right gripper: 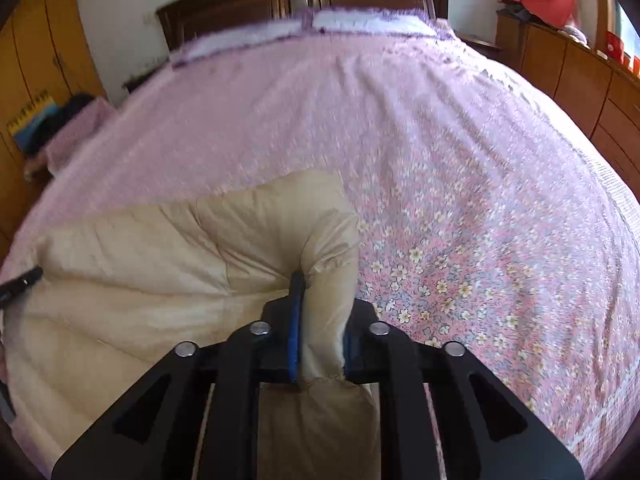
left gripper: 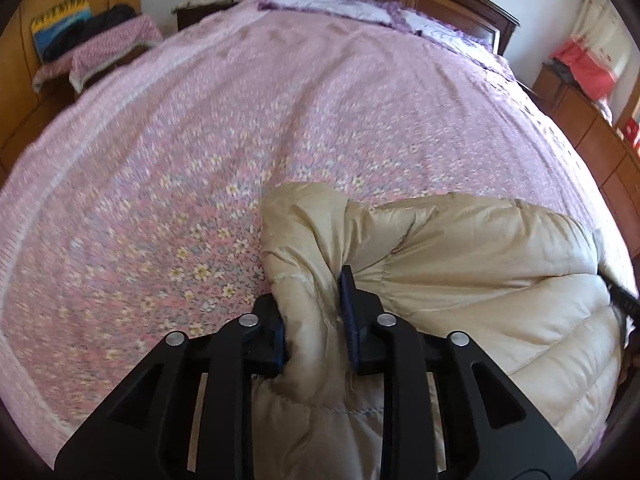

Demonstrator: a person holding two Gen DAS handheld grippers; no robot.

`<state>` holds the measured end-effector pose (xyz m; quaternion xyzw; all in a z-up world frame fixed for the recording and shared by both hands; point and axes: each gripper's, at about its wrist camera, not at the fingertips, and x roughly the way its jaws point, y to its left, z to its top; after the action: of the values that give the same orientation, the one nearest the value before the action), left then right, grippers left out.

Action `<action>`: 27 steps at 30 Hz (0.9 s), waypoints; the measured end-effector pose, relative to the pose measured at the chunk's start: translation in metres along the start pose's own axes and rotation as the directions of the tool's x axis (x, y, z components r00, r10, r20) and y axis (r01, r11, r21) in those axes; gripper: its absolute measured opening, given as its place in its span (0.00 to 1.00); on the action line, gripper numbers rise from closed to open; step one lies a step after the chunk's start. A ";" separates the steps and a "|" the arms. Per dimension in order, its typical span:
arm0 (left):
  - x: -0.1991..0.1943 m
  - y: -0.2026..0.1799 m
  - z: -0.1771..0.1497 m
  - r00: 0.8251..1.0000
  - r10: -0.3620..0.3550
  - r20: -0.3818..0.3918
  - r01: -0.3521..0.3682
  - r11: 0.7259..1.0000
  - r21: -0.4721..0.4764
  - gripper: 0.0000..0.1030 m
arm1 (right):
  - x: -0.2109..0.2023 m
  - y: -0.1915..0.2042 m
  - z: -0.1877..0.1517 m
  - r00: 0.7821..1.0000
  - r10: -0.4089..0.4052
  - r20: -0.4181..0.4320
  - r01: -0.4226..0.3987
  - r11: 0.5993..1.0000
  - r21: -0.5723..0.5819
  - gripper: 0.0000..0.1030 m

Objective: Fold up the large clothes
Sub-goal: 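Release the beige jacket bundle with both tools and pull back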

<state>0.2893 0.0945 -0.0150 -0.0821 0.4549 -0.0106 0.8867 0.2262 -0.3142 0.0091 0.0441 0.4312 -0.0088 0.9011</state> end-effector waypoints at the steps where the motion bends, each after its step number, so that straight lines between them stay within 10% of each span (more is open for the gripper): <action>1: 0.004 0.001 0.000 1.000 -0.006 -0.007 0.005 1.000 -0.013 0.27 | 0.007 -0.002 -0.001 1.000 -0.002 -0.015 0.002 1.000 0.006 0.20; 7: 0.009 0.009 -0.004 0.999 -0.038 -0.018 0.037 0.998 -0.046 0.35 | 0.029 -0.007 -0.003 0.999 -0.002 -0.045 0.004 0.999 0.031 0.29; 11: -0.006 0.020 -0.009 1.000 -0.031 -0.004 0.030 0.997 -0.066 0.60 | 0.025 -0.020 -0.002 0.999 0.013 -0.048 -0.008 0.996 0.086 0.47; 27: -0.104 0.053 -0.058 0.996 -0.050 0.073 0.056 0.995 -0.086 0.76 | -0.079 -0.056 -0.041 0.990 0.132 0.044 -0.138 0.976 0.167 0.79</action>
<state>0.1786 0.1488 0.0268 -0.1336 0.4208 -0.0112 0.8972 0.1415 -0.3681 0.0414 0.1496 0.4101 0.0150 0.8996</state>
